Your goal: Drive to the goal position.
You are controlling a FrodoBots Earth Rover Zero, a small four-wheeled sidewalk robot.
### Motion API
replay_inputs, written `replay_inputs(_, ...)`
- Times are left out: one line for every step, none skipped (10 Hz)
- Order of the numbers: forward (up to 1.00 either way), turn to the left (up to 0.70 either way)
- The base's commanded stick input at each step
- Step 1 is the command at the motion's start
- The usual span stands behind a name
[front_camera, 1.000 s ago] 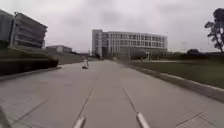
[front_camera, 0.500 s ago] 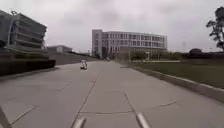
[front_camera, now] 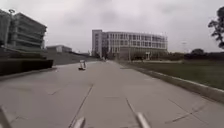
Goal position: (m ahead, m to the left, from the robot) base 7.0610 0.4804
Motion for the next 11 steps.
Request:
replay_inputs(0.70, 0.00)
replay_inputs(0.70, 0.00)
replay_inputs(0.70, 0.00)
replay_inputs(0.70, 0.00)
replay_inputs(0.70, 0.00)
replay_inputs(0.70, 0.00)
replay_inputs(0.70, 0.00)
replay_inputs(0.70, 0.00)
replay_inputs(0.70, 0.00)
replay_inputs(0.70, 0.00)
replay_inputs(0.70, 0.00)
